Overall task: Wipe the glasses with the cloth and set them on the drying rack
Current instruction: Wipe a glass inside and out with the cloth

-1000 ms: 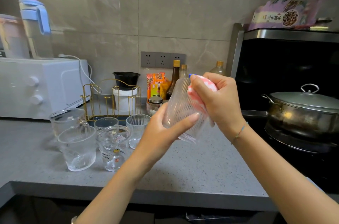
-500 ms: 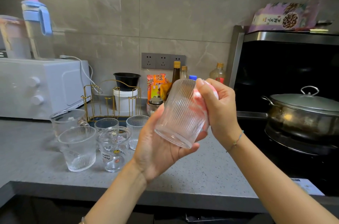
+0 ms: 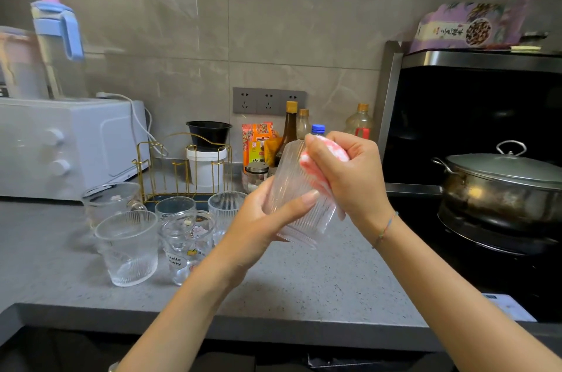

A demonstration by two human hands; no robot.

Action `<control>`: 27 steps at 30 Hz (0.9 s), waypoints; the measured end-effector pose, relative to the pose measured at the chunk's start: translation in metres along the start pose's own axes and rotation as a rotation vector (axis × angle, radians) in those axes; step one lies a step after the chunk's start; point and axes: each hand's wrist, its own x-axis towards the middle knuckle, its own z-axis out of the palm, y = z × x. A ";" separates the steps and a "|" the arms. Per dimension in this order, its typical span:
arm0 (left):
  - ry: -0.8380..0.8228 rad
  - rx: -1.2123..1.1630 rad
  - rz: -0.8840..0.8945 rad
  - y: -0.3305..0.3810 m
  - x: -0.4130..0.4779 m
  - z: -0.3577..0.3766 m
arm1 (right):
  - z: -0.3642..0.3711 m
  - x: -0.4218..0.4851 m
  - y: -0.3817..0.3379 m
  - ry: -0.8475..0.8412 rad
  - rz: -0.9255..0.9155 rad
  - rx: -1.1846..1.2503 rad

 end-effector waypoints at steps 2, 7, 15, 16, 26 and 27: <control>-0.013 -0.134 -0.036 -0.001 -0.004 0.000 | 0.000 0.001 0.001 -0.019 0.000 0.016; -0.060 -0.441 -0.091 -0.003 -0.004 -0.002 | -0.006 0.002 0.000 -0.153 0.063 0.157; -0.105 -0.577 -0.132 -0.013 0.001 -0.006 | -0.011 0.001 -0.009 -0.272 0.176 0.093; -0.129 -0.638 -0.148 -0.015 0.001 -0.005 | -0.010 -0.001 -0.008 -0.256 0.158 0.093; 0.102 -0.827 -0.366 -0.026 0.006 -0.001 | -0.025 -0.003 0.042 0.169 0.372 0.072; 0.139 -0.854 -0.397 -0.029 0.007 -0.002 | -0.029 -0.005 0.052 0.167 0.421 0.009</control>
